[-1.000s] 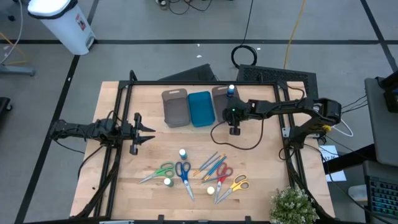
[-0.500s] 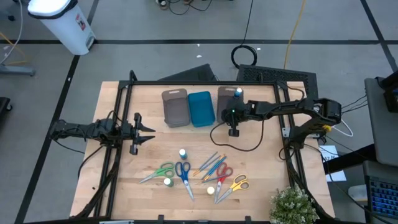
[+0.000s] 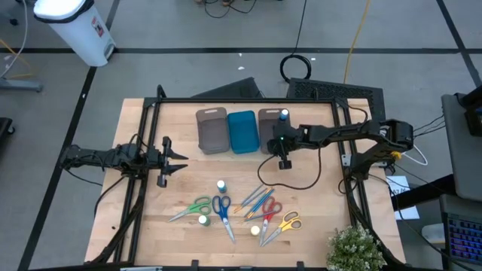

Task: Pick & Place Paint Supplies
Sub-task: Adjust the right gray bin on the table, then put the yellow coloring bottle into the right gray bin

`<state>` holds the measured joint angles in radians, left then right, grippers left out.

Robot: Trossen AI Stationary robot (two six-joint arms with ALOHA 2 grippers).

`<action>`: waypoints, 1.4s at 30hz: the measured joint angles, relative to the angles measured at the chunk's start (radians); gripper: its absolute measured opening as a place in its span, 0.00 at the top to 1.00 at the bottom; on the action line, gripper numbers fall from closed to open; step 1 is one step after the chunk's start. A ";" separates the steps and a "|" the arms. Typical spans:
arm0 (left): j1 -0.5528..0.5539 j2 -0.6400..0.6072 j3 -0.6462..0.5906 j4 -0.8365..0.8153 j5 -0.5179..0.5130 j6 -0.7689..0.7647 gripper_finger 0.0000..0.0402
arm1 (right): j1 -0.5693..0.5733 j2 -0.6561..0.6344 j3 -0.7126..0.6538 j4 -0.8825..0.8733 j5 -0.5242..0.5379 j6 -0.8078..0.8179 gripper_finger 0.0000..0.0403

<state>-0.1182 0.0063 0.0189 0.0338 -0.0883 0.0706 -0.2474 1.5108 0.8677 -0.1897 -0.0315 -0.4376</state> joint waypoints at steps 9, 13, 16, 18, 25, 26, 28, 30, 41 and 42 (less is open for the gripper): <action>0.000 0.000 0.000 0.000 0.000 0.000 0.69 | 0.001 0.000 0.000 0.024 0.002 0.003 0.95; 0.000 0.000 0.000 0.000 0.000 0.000 0.69 | 0.009 -0.001 0.000 0.054 0.001 0.003 0.90; 0.000 0.000 0.000 0.000 0.000 0.000 0.69 | 0.011 -0.001 0.000 0.061 0.000 0.004 0.85; 0.000 0.000 0.000 0.000 0.000 0.000 0.69 | 0.010 -0.001 0.000 0.061 0.001 0.004 0.81; 0.000 0.000 0.000 0.000 0.000 0.000 0.69 | 0.014 -0.013 0.000 0.056 0.007 0.041 0.69; 0.000 0.000 0.000 0.000 0.000 0.000 0.69 | 0.018 -0.019 0.000 0.057 0.008 0.051 0.68; 0.000 0.000 0.000 0.000 0.000 0.000 0.69 | 0.024 -0.024 0.002 0.075 0.008 0.059 0.66; 0.000 0.000 0.000 -0.001 0.000 0.000 0.69 | 0.029 -0.043 -0.001 0.059 0.009 0.059 0.64; 0.000 0.000 0.000 0.000 0.001 0.000 0.69 | 0.122 -0.135 0.001 0.119 0.113 0.163 0.52; 0.000 0.000 0.000 0.000 0.001 0.000 0.69 | 0.135 -0.141 0.001 0.119 0.113 0.182 0.51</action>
<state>-0.1184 0.0063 0.0189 0.0333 -0.0875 0.0704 -0.1128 1.3700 0.8684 -0.0707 0.0811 -0.2557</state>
